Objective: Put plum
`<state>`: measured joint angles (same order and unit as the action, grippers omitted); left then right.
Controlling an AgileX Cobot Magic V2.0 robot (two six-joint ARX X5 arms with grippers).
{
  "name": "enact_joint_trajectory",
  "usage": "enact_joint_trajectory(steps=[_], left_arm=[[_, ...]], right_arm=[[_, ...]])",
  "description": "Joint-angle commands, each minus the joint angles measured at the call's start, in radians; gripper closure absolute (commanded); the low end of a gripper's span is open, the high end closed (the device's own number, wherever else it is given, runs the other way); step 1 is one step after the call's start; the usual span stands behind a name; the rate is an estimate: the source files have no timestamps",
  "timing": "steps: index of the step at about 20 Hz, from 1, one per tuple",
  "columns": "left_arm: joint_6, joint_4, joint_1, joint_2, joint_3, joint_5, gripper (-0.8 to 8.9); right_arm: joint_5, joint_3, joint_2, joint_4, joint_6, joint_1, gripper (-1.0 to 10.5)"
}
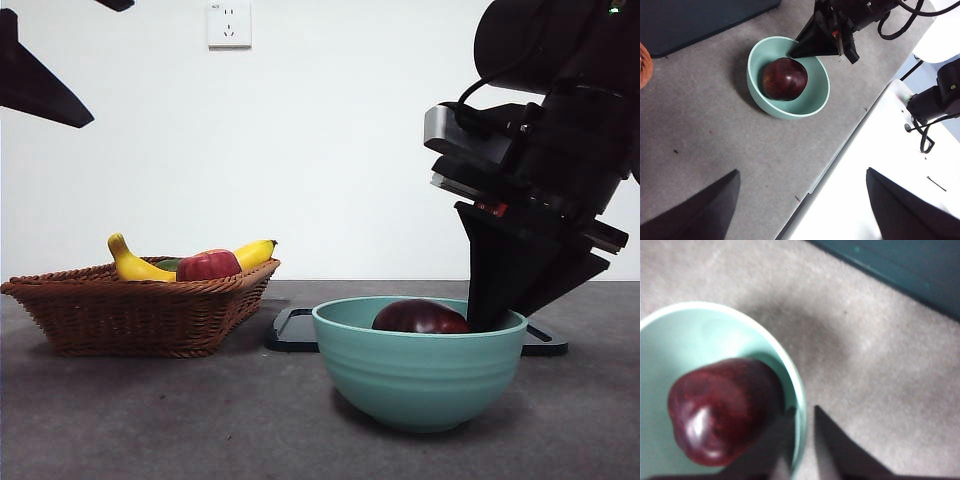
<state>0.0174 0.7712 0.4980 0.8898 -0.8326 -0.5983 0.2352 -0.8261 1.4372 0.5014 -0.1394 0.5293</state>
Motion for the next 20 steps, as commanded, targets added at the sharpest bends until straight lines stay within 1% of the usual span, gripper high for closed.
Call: enact_joint_trajectory(steps=[1,7,10,12,15,20], left_arm=[[0.002,-0.007,0.006,0.005,-0.011,-0.003,4.10],[-0.002,-0.008,0.006,0.005,-0.011,-0.003,4.10],[-0.005,-0.006,0.006,0.005,-0.011,-0.003,4.10],[-0.006,-0.008,0.006,0.005,-0.011,-0.003,4.10],[-0.005,-0.008,0.006,0.005,-0.011,-0.003,4.10],[-0.005,-0.006,0.006,0.005,-0.011,-0.003,4.10]], right_arm=[[0.006,-0.005,0.005,-0.011,-0.011,0.010,9.4],[0.019,-0.039,-0.043,-0.007,-0.067,0.007,9.4],[0.016,-0.095,-0.043,0.018,-0.068,-0.016,9.4],[-0.006,-0.133,-0.039,0.023,-0.071,-0.041,9.4],[-0.009,-0.203,-0.017,0.024,-0.070,-0.092,9.4],[-0.008,-0.380,0.125,0.032,-0.064,-0.192,9.4]])
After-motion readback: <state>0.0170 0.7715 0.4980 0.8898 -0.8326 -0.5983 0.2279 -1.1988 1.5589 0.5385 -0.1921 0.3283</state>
